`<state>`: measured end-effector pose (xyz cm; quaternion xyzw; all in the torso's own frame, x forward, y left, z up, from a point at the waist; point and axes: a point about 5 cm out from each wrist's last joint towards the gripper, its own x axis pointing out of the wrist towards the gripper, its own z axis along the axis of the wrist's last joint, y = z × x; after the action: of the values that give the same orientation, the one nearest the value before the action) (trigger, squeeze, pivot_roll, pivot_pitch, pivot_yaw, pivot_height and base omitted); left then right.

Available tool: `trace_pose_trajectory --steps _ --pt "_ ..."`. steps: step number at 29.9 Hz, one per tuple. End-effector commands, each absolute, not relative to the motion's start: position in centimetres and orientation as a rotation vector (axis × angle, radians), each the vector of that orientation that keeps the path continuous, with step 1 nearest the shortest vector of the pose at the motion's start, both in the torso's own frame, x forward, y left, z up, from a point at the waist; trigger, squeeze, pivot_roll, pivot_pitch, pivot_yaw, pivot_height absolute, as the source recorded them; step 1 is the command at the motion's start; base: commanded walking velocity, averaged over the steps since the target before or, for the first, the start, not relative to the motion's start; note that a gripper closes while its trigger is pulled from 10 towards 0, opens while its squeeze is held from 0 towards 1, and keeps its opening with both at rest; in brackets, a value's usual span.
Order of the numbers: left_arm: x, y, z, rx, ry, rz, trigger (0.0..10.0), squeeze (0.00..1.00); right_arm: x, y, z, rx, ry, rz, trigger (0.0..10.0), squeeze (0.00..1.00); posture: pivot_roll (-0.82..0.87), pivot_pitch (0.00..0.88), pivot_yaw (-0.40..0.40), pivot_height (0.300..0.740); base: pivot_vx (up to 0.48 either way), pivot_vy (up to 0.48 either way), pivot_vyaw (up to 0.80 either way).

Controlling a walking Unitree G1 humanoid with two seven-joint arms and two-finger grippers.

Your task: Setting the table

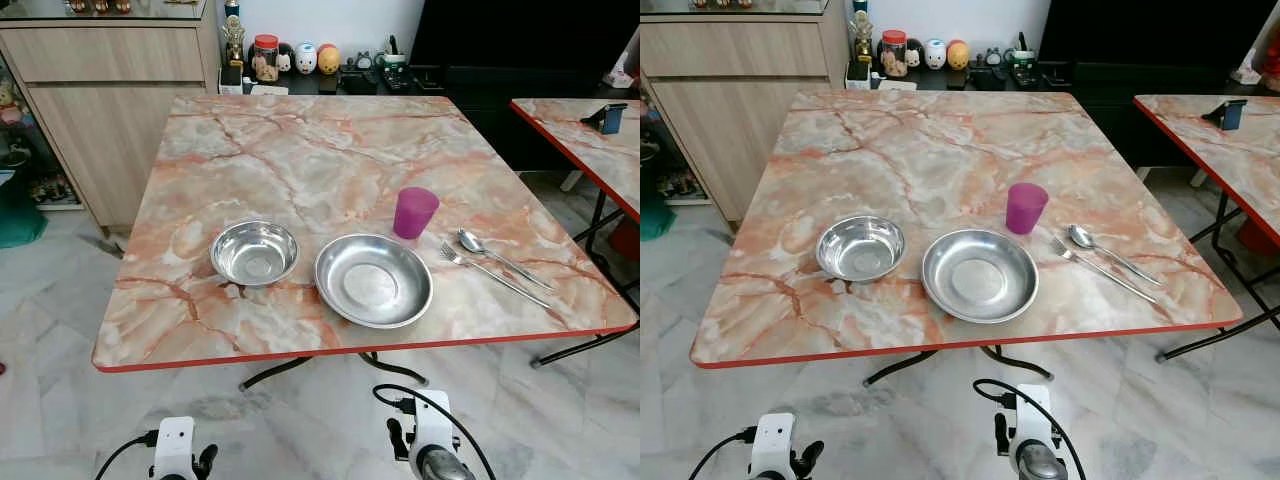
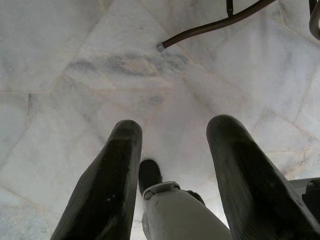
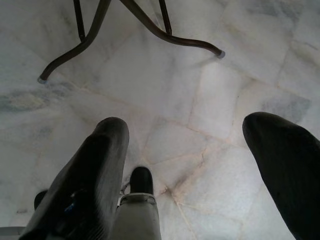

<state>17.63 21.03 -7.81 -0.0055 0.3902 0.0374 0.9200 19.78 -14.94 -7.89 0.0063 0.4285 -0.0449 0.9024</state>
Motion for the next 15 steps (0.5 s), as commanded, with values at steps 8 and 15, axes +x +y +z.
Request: trace_pose_trajectory --steps 8,15 --pt "17.63 20.95 -7.80 0.008 0.799 0.060 10.0 0.00 19.80 -15.23 -7.87 0.024 0.887 -0.108 10.0 0.00 -0.03 0.000 -0.075 0.740 0.000 0.000 0.00" --pt "17.29 20.85 -7.97 0.014 0.809 0.056 10.0 0.00 19.70 -15.39 -7.93 0.021 0.893 -0.105 10.0 0.00 -0.02 0.000 -0.078 0.740 0.000 0.000 0.00"
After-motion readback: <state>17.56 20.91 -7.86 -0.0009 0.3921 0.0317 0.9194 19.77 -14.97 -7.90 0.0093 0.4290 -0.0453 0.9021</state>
